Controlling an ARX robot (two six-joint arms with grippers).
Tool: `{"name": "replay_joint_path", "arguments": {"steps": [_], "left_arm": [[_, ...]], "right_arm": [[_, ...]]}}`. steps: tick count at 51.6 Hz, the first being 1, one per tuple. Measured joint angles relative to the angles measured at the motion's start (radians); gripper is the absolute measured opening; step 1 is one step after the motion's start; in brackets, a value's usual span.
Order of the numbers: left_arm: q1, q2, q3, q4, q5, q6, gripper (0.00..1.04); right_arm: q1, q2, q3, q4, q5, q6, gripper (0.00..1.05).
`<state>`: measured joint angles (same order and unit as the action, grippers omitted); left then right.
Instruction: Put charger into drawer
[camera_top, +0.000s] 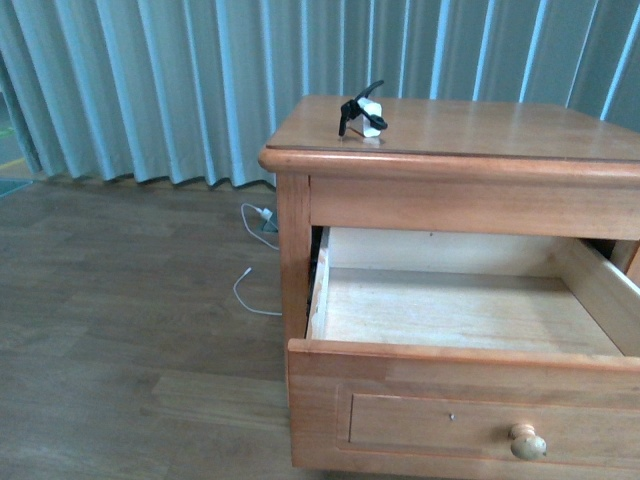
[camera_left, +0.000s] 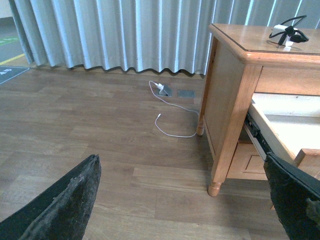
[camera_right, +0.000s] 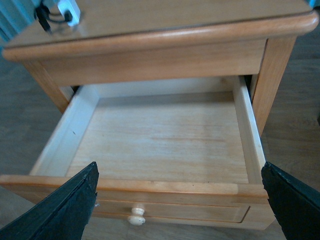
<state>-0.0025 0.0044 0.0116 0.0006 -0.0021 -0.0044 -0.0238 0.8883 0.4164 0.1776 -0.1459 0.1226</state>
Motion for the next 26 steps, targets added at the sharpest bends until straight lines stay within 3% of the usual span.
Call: {"name": "replay_joint_path", "arguments": {"steps": [7, 15, 26], "left_arm": [[0.000, 0.000, 0.000, 0.000, 0.000, 0.000, 0.99], [0.000, 0.000, 0.000, 0.000, 0.000, 0.000, 0.99], [0.000, 0.000, 0.000, 0.000, 0.000, 0.000, 0.99]], "right_arm": [[-0.191, -0.233, -0.027, -0.074, -0.191, 0.055, 0.97], [-0.333, -0.399, -0.097, -0.147, -0.288, 0.072, 0.97], [-0.377, -0.456, -0.119, -0.165, -0.301, 0.096, 0.97]]}}
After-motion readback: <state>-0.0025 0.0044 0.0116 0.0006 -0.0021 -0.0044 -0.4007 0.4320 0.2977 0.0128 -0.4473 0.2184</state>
